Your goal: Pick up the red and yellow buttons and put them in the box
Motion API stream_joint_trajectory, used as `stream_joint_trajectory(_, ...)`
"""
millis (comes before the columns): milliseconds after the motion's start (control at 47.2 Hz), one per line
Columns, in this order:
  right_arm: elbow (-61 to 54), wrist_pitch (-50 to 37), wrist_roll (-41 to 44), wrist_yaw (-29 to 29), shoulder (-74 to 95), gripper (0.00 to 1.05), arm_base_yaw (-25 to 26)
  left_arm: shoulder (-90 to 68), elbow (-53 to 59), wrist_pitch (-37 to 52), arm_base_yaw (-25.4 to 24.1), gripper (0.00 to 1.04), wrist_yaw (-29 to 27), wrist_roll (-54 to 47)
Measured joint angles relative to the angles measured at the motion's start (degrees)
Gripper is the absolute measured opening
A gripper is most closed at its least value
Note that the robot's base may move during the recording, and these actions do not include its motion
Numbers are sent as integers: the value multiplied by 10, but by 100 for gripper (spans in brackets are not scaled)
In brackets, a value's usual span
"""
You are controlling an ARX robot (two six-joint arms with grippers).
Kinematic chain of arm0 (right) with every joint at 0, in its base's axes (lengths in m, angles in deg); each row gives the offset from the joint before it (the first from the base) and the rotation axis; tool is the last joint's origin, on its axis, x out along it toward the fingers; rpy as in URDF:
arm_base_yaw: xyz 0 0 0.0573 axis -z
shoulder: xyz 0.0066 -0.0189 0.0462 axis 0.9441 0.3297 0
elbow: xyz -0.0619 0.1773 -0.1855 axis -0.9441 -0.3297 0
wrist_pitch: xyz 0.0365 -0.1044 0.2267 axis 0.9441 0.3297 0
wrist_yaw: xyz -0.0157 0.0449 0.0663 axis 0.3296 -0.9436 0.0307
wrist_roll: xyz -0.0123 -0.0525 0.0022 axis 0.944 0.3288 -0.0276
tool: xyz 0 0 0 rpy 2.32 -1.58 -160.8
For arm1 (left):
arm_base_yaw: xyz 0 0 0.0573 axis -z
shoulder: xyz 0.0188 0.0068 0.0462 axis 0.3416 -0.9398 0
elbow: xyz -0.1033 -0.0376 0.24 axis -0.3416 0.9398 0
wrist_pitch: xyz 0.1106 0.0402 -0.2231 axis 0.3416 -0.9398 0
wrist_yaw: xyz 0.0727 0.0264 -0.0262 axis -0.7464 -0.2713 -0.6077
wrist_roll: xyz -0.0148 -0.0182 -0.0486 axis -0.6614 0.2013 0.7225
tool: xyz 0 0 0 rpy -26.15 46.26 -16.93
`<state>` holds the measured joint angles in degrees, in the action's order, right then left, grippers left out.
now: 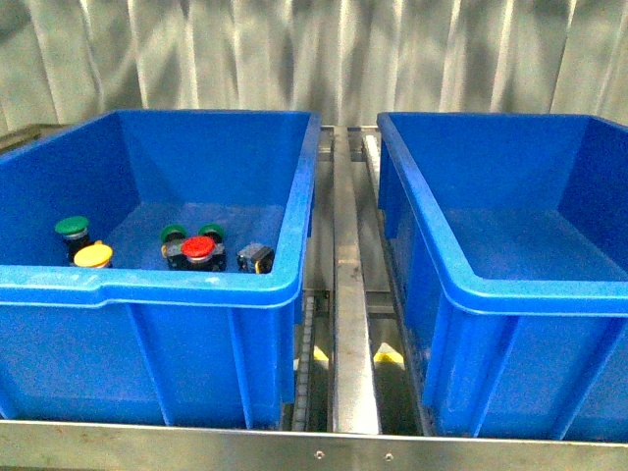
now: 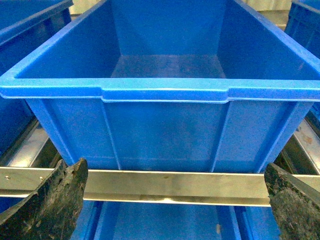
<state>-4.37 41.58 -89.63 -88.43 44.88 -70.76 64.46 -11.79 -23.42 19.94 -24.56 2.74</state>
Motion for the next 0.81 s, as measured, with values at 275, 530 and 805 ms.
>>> stream_joint_trajectory(275,0,0,0,0,0,102,0,0,0,0,0,97,0,0)
stream_joint_trajectory(530,0,0,0,0,0,102,0,0,0,0,0,97,0,0)
stream_joint_trajectory(805,0,0,0,0,0,102,0,0,0,0,0,97,0,0)
